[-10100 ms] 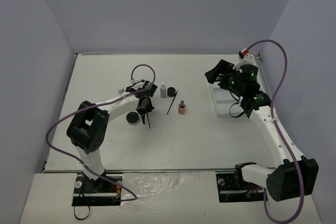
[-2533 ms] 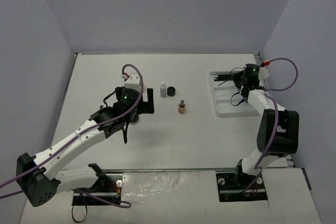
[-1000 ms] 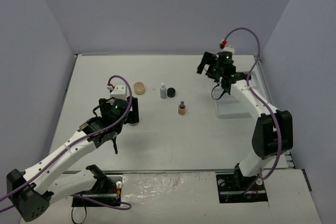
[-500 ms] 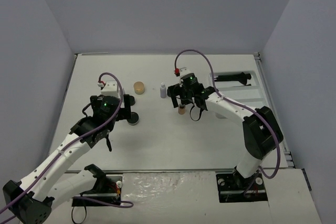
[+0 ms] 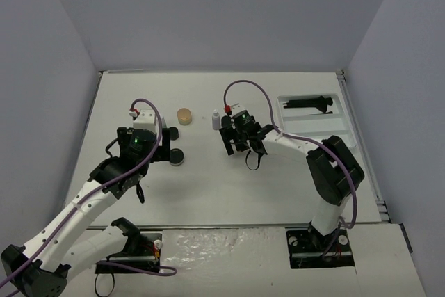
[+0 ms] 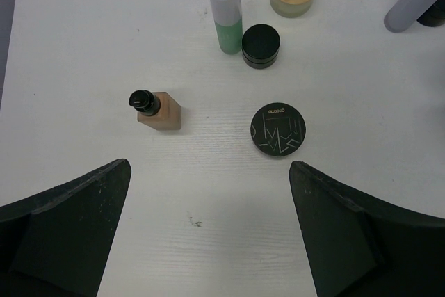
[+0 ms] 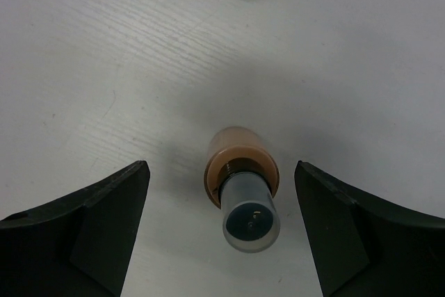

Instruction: Organize the makeup

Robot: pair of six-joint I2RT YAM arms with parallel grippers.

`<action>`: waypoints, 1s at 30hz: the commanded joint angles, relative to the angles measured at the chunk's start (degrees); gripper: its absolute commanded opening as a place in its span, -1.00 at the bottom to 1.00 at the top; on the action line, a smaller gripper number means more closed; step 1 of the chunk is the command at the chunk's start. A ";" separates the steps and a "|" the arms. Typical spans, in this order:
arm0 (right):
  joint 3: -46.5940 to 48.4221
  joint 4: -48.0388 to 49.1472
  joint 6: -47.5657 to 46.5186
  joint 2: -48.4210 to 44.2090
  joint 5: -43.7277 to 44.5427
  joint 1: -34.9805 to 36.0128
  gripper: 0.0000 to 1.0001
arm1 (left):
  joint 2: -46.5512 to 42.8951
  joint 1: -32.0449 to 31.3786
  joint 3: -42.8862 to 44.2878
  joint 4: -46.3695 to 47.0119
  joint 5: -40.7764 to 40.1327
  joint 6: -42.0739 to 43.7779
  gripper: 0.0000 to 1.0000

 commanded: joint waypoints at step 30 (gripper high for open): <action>2.91 0.49 11.21 -13.63 14.21 -24.10 -1.00 | -0.59 2.10 -0.31 3.44 0.64 2.49 0.94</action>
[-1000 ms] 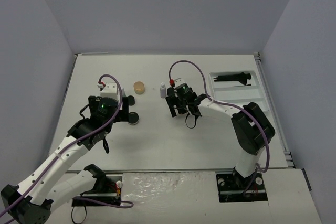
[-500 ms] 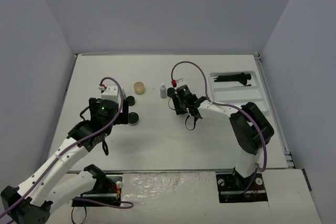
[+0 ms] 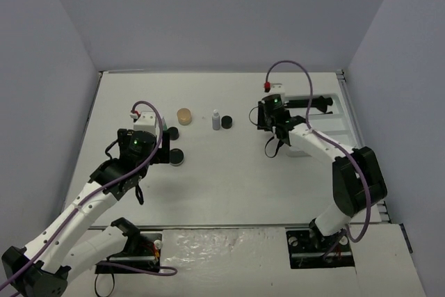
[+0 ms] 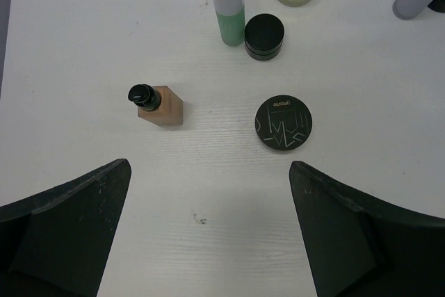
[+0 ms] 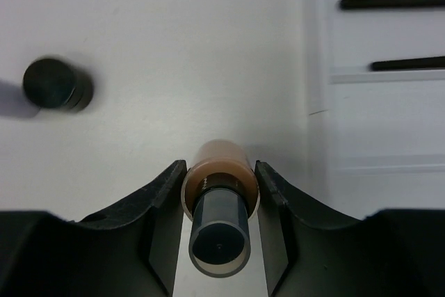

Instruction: Organize the makeup

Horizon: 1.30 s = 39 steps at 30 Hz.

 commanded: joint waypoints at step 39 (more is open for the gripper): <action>18.87 2.16 3.79 24.06 1.63 -39.06 -0.58 | -0.46 6.70 1.35 3.12 -0.04 1.64 0.94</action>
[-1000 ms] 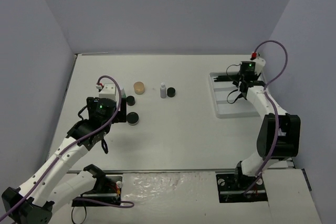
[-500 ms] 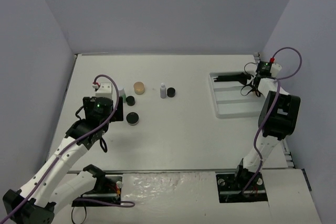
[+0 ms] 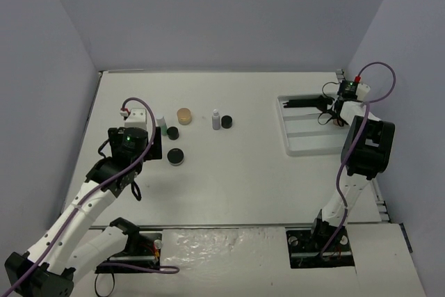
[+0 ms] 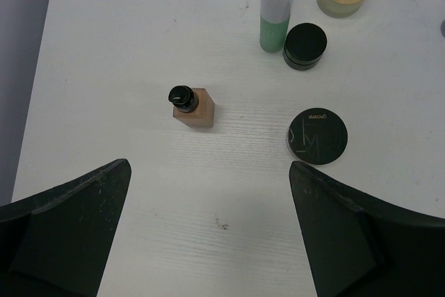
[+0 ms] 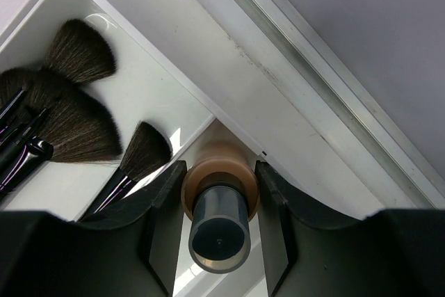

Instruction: Organize the makeup

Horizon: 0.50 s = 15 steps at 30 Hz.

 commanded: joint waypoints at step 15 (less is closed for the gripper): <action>0.55 -0.23 -3.02 -15.74 0.05 0.34 0.51 | -1.47 0.56 1.51 2.69 0.47 0.40 0.94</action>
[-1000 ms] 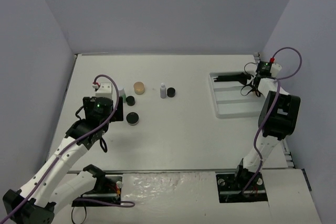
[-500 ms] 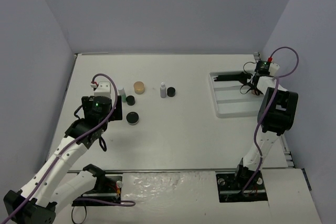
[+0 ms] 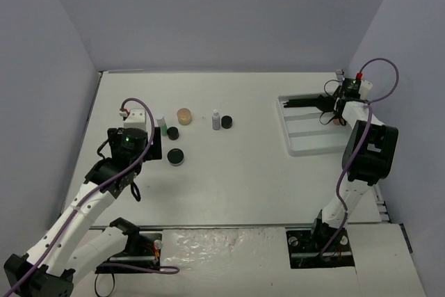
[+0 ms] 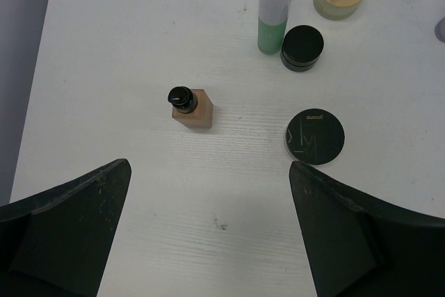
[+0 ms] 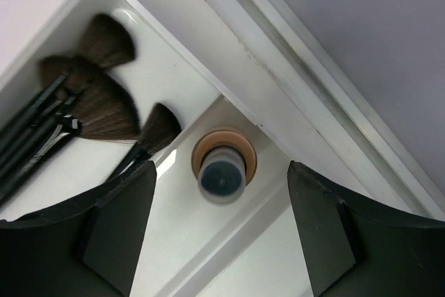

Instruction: Organize the makeup

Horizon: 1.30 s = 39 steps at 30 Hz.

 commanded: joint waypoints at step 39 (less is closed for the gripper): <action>20.08 1.77 -23.61 9.55 -28.54 48.93 0.59 | -4.09 1.19 -0.30 4.45 0.41 1.39 0.94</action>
